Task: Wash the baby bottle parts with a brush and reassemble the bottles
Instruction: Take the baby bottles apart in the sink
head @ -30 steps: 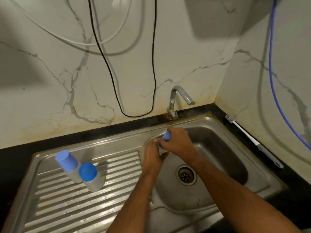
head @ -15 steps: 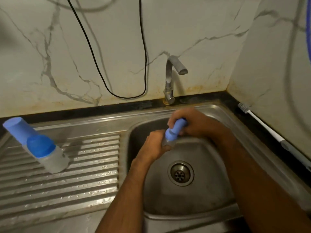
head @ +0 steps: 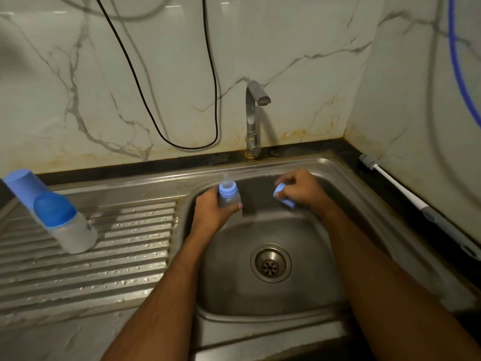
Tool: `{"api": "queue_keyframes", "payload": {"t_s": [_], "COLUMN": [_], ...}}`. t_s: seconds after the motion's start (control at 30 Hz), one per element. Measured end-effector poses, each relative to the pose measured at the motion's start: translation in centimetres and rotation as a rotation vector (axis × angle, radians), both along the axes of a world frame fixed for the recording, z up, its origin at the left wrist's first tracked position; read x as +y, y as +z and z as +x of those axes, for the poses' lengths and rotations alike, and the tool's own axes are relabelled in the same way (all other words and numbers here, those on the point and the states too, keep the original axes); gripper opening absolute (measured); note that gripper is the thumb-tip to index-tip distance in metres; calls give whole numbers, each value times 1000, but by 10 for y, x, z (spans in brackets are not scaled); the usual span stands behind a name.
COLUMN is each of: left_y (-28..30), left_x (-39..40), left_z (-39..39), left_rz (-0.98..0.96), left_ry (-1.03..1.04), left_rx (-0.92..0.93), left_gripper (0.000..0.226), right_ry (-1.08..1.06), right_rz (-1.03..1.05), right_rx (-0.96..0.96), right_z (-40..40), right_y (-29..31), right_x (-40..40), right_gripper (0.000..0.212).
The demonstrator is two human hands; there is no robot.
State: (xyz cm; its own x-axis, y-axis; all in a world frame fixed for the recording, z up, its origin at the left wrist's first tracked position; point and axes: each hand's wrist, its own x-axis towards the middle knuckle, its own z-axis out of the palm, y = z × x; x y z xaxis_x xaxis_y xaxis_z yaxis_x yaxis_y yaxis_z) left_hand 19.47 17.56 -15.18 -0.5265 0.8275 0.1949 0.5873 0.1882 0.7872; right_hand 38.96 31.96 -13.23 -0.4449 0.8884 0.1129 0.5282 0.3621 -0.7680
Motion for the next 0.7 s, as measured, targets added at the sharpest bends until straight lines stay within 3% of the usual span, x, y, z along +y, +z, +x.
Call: {"api": "queue_keyframes", "payload": {"t_s": [0.1, 0.2, 0.33, 0.47, 0.6, 0.7], "left_y": [-2, -4, -8, -11, -12, -12], "left_x": [1, 4, 8, 12, 13, 13], "left_z": [2, 7, 16, 22, 24, 24], "left_rz": [-14, -44, -92, -134, -149, -158], "left_ry": [2, -10, 4, -22, -43, -59], "left_rx": [-14, -4, 17, 38, 57, 68], "left_gripper": [55, 55, 56, 57, 57, 58], "right_ry": [-78, -119, -171, -112, -34, -10], "right_rz": [82, 92, 125, 99, 111, 122], "right_rx": [-202, -383, -422, -539, -712, -768], "right_z": [3, 5, 12, 17, 16, 15], "right_y": [-18, -38, -59, -75, -84, -85], "right_x": [3, 6, 2, 4, 4, 9], "right_gripper": [19, 24, 26, 41, 29, 31]}}
